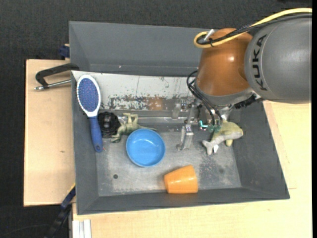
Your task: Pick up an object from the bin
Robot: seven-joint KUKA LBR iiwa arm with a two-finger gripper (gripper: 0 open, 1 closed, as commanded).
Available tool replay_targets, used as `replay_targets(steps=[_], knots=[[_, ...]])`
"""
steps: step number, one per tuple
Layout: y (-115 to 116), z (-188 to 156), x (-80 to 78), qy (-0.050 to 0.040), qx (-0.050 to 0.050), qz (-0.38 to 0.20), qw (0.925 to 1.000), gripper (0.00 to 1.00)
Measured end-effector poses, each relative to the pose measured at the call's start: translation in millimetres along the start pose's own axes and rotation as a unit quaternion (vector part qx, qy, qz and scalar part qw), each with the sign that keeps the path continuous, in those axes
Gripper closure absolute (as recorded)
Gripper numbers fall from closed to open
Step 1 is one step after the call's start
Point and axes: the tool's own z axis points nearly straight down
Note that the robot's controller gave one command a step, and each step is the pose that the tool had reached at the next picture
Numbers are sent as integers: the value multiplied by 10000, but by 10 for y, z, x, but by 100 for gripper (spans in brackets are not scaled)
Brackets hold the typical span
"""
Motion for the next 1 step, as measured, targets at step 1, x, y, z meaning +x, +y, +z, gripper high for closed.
replay_targets(steps=[1], knots=[[-11,668,513,-110,-14,-944,9955,0]])
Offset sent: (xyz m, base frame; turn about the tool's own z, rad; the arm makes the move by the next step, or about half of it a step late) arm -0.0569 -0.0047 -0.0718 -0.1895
